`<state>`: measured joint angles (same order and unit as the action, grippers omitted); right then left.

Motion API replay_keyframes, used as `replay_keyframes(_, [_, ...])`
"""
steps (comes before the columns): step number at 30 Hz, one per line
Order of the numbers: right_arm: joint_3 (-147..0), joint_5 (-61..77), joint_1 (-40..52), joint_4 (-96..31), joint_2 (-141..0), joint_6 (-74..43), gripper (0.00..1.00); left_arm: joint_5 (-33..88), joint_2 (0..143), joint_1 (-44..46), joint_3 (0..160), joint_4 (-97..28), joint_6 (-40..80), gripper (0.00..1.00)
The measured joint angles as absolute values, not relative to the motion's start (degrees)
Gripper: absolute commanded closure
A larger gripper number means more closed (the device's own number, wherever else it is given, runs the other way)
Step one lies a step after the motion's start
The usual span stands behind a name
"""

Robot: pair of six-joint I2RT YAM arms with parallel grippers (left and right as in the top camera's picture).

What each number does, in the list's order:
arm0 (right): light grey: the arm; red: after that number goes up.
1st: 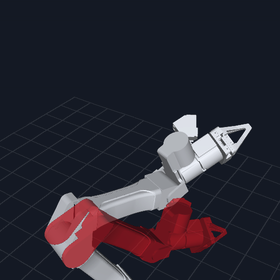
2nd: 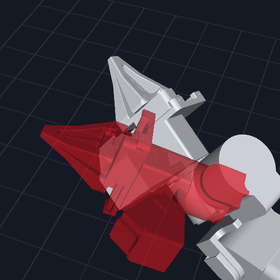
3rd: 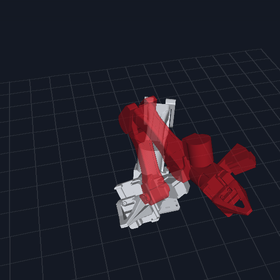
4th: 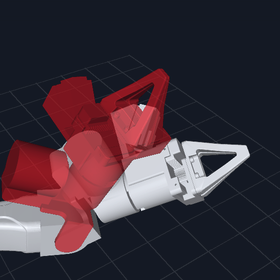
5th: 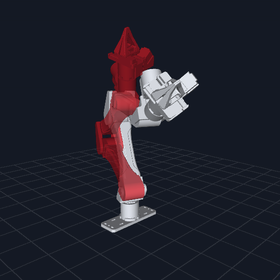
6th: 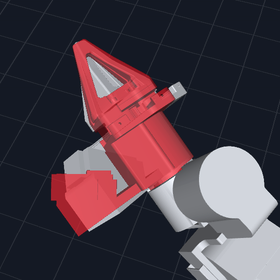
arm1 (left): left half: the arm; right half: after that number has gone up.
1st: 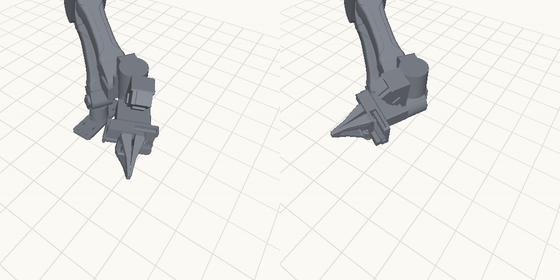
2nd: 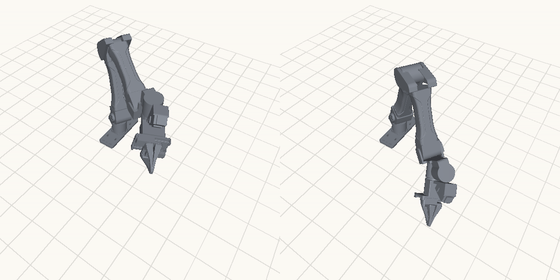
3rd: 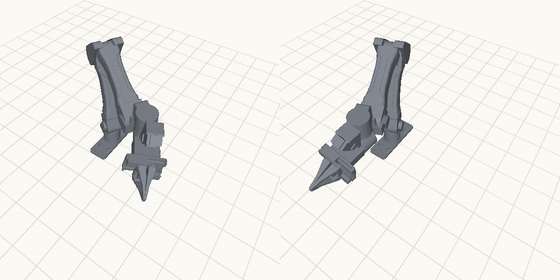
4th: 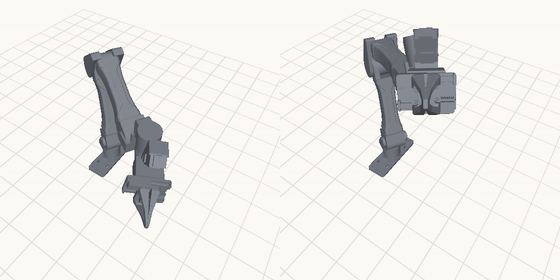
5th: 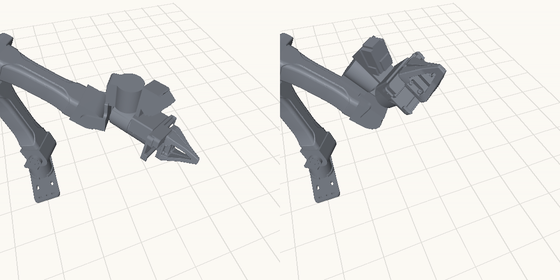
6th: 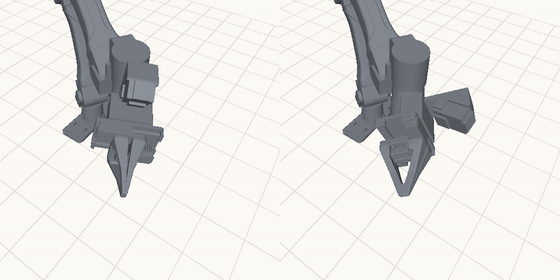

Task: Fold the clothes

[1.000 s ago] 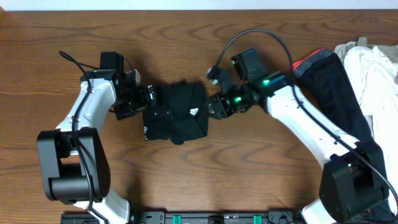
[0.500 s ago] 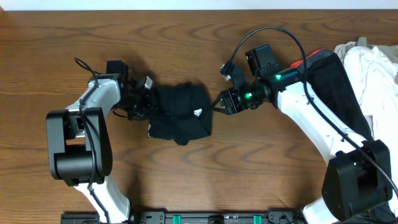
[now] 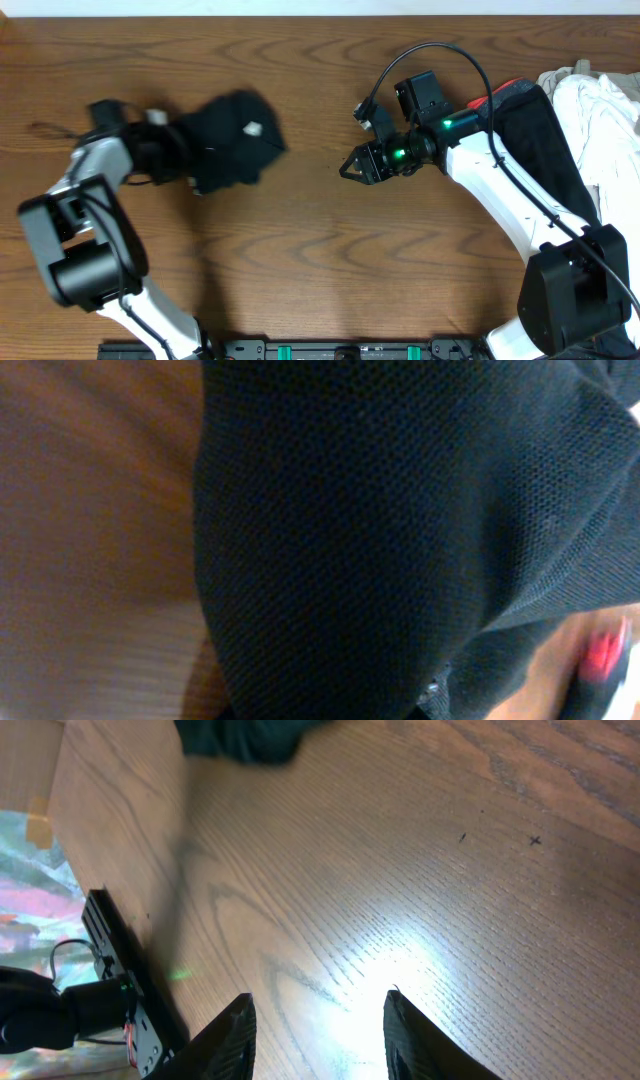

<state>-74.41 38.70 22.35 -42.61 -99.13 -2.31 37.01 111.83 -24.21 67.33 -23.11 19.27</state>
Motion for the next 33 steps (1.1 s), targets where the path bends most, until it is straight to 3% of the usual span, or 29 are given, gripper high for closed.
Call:
replay_keyframes(9, [-74.4,38.2,22.3,-42.5,-99.1,-3.0,0.62,28.7,111.6,-33.4,68.6,-26.7,34.9,0.94])
replay_keyframes(13, [-74.4,37.7,22.3,-42.6,-99.1,-3.7,0.69,26.9,111.1,-35.4,69.1,-30.9,39.2,0.94])
replay_keyframes(14, [-74.4,37.7,22.3,-42.7,-99.1,-3.8,0.69,26.6,111.0,-36.0,69.1,-31.4,39.8,0.83])
replay_keyframes(15, [-74.4,37.6,22.3,-42.9,-99.1,-3.9,0.68,26.5,110.9,-36.5,69.1,-31.8,40.2,0.55])
replay_keyframes(16, [-74.4,37.6,22.3,-43.2,-99.1,-3.9,0.67,26.4,110.9,-37.1,69.1,-32.2,40.7,0.35])
replay_keyframes(18, [-74.4,37.6,22.3,-43.9,-99.1,-4.0,0.62,26.5,110.9,-37.9,69.1,-33.1,40.5,0.11])
replay_keyframes(22, [-74.4,37.0,22.3,-44.3,-99.1,-4.1,0.59,29.2,110.7,-39.8,69.1,-36.4,36.5,0.00])
replay_keyframes(27, [-74.4,36.4,22.0,-44.3,-99.1,-4.1,0.57,31.0,108.6,-40.7,68.9,-44.1,31.4,0.02])
replay_keyframes(33, [-74.4,36.1,20.3,-45.2,-99.1,-4.1,0.57,31.3,92.1,-40.6,68.5,-47.3,24.6,0.00])
